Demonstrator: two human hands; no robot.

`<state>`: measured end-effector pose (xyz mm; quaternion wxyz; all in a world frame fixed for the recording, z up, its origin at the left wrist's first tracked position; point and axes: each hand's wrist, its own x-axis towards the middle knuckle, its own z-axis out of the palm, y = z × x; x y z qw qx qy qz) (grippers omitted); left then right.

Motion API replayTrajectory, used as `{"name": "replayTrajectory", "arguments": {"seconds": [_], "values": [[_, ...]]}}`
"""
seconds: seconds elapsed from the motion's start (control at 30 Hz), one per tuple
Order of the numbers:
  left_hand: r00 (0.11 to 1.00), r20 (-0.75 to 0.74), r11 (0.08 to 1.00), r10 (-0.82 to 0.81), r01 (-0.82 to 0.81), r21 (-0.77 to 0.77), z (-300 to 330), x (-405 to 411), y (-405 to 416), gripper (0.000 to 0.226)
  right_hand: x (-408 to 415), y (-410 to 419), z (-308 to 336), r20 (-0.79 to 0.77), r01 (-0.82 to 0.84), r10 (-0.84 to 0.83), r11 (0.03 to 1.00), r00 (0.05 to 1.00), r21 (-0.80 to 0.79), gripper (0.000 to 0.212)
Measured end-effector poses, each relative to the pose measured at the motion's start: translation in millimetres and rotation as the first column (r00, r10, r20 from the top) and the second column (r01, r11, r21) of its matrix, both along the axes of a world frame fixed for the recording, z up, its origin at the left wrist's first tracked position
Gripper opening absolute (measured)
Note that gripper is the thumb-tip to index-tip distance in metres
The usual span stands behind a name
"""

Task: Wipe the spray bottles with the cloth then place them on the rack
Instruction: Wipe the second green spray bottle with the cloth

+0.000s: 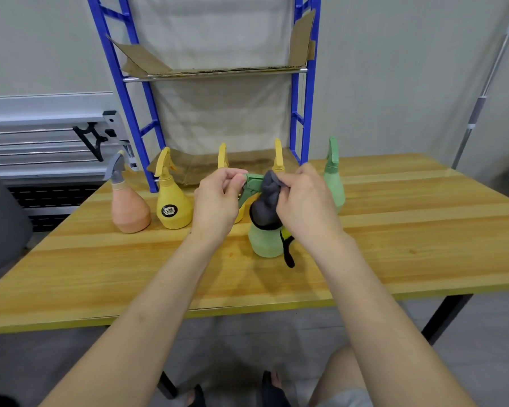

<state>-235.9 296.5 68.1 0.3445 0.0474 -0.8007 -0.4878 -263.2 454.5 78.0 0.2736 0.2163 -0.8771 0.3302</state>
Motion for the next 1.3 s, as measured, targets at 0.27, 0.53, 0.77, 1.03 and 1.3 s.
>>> {"name": "replayTrajectory", "arguments": {"seconds": [0.27,0.53,0.77,1.03,1.3], "values": [[1.0,-0.015,0.999,-0.001,0.002,0.039,-3,2,3,0.016,10,9,-29,-0.005,-0.039,0.038,0.988,0.999,-0.149,0.031],[0.999,-0.024,0.997,-0.035,0.037,0.065,-3,7,6,0.018,21,26,-91,0.266,0.022,0.028,0.983,0.963,-0.182,0.035],[0.984,-0.094,0.974,0.154,-0.135,0.182,-37,33,10,0.009,6,52,-72,0.198,0.026,0.031,0.961,0.98,-0.275,0.035],[0.997,0.062,0.992,0.049,-0.041,-0.122,-71,37,29,0.023,-11,17,-65,0.176,-0.027,0.083,0.954,0.981,-0.299,0.032],[0.997,0.074,0.987,0.032,-0.02,-0.157,-73,30,29,0.032,-12,11,-71,0.138,-0.1,0.117,0.988,0.984,-0.121,0.042]]}}
